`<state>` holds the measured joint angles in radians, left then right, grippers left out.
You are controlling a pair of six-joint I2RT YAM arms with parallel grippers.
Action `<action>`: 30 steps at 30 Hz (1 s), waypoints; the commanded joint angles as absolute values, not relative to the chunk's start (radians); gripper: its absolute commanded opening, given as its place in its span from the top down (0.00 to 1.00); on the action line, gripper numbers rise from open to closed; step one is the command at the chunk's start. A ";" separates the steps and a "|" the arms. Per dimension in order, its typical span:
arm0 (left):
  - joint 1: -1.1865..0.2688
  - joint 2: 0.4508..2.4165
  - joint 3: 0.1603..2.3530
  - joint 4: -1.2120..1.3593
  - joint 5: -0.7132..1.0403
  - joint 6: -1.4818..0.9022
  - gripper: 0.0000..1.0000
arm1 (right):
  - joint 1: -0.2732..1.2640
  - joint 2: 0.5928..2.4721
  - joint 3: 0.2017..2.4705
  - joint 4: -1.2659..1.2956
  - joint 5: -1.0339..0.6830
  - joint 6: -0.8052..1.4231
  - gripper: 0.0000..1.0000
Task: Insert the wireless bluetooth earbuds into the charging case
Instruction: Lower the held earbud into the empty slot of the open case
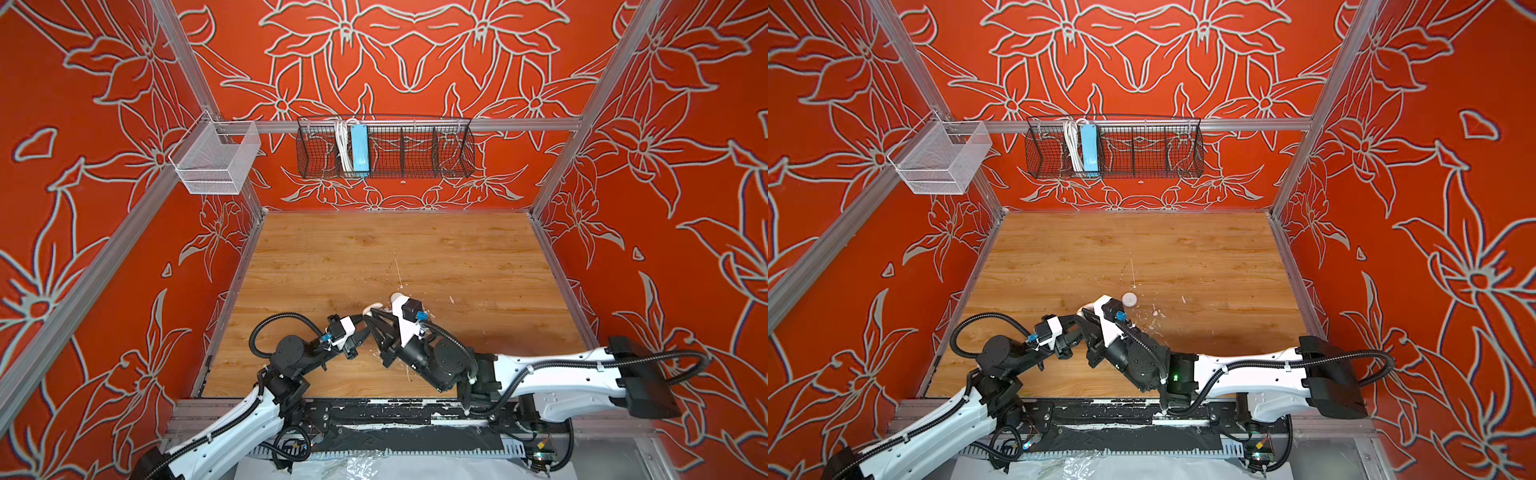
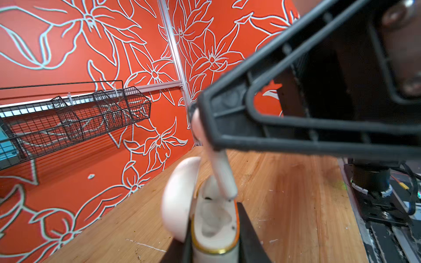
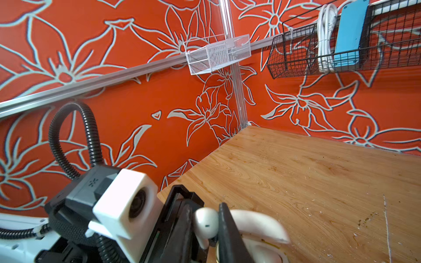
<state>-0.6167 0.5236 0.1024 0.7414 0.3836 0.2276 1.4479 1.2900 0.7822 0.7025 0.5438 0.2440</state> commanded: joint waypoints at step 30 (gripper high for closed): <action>-0.626 0.474 0.100 0.725 0.322 0.220 1.00 | 1.455 1.415 0.766 0.878 0.682 0.256 0.89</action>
<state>-0.6205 0.4850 0.1024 0.6960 0.3241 0.2226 1.4483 1.3968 0.7532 0.8375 0.6659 0.2474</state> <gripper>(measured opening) 0.246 0.200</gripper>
